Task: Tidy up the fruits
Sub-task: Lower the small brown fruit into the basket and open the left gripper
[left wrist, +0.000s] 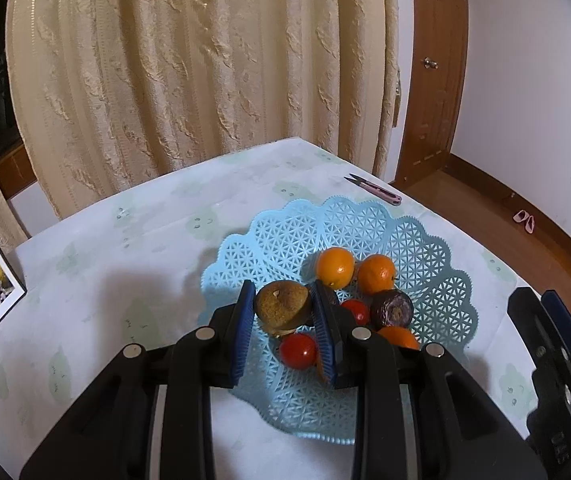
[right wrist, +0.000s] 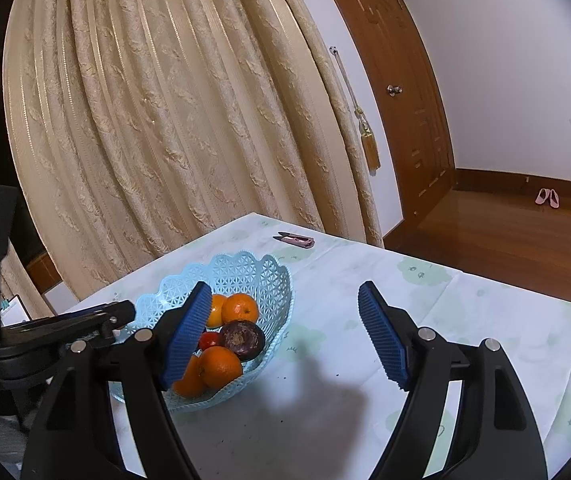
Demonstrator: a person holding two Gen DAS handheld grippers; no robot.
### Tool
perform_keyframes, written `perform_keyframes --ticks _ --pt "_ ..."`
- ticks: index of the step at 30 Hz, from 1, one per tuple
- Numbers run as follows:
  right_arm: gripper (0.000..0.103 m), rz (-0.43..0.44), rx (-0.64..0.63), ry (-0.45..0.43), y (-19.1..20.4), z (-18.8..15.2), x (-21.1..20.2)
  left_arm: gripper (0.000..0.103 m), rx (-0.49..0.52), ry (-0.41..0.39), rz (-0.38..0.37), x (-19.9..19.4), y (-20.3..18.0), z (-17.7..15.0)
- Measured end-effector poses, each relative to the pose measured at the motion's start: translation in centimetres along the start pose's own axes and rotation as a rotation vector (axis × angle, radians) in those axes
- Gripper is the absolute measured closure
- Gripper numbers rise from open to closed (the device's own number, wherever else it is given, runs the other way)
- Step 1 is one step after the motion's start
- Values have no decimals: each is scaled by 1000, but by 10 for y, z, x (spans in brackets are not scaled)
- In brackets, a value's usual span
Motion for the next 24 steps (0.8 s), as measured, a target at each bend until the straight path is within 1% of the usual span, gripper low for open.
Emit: perform_keyframes --ticks 11,24 --pt "25 1 -1 -1 0 0 0 74 20 20 -18 18 -14 -4" --pt "25 -10 14 -12 -4 4 -2 74 39 19 -51 21 -31 -3"
Point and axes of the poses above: each gripper's, at about its wrist camera, not at the fingertips, and x roughly the way its jaws point, y to its left, z to its top, the point moved 8 cm from there along x, roughly the way its jaws point, and after that the axes turned 13 degrees about -y, right-handed, at the moved point
